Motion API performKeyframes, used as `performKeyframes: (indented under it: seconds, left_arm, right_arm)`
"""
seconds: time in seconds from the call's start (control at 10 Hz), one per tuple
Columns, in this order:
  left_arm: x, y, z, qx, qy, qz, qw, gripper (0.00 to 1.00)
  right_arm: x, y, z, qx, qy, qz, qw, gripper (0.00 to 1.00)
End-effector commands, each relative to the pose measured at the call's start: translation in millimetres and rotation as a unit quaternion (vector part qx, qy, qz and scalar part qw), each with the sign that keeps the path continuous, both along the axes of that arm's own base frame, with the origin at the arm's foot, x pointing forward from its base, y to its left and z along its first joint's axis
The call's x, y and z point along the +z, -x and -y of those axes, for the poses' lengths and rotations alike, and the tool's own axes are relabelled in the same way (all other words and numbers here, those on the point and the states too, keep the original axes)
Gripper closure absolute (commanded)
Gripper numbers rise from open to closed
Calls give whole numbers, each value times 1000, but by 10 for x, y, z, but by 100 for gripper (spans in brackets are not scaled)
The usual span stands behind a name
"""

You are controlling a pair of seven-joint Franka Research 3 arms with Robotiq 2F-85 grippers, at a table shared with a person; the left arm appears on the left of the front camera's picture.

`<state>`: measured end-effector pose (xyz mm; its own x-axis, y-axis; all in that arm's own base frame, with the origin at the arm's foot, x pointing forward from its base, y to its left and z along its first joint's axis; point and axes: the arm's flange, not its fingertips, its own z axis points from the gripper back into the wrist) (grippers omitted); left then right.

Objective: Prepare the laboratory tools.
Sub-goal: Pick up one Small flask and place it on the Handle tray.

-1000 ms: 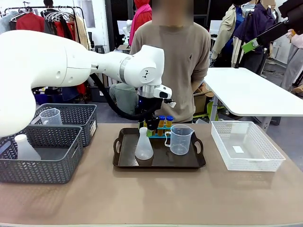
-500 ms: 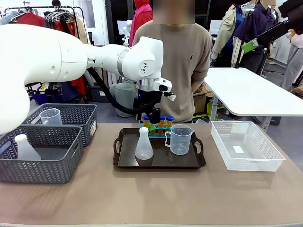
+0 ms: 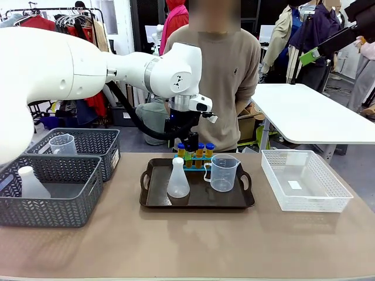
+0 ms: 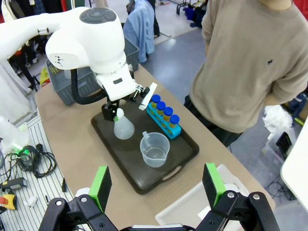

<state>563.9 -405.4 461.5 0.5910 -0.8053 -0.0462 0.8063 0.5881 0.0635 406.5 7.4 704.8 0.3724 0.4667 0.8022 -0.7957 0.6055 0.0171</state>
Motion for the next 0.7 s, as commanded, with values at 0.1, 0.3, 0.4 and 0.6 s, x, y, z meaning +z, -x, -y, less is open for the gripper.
performKeyframes:
  seconds: [0.1,0.3,0.4,0.6]
  left_arm:
    - [0,-14,3,0,3,4,1000,0]
    - [0,-14,3,0,3,4,1000,0]
    - [0,-14,3,0,3,4,1000,0]
    - [153,37,-62,2,29,-26,999,0]
  right_arm:
    - [-1,-1,-2,5,-7,3,1000,0]
    - [-1,-1,-2,5,-7,3,1000,0]
    - [-1,-1,-2,5,-7,3,1000,0]
    - [-1,-1,-2,5,-7,3,1000,0]
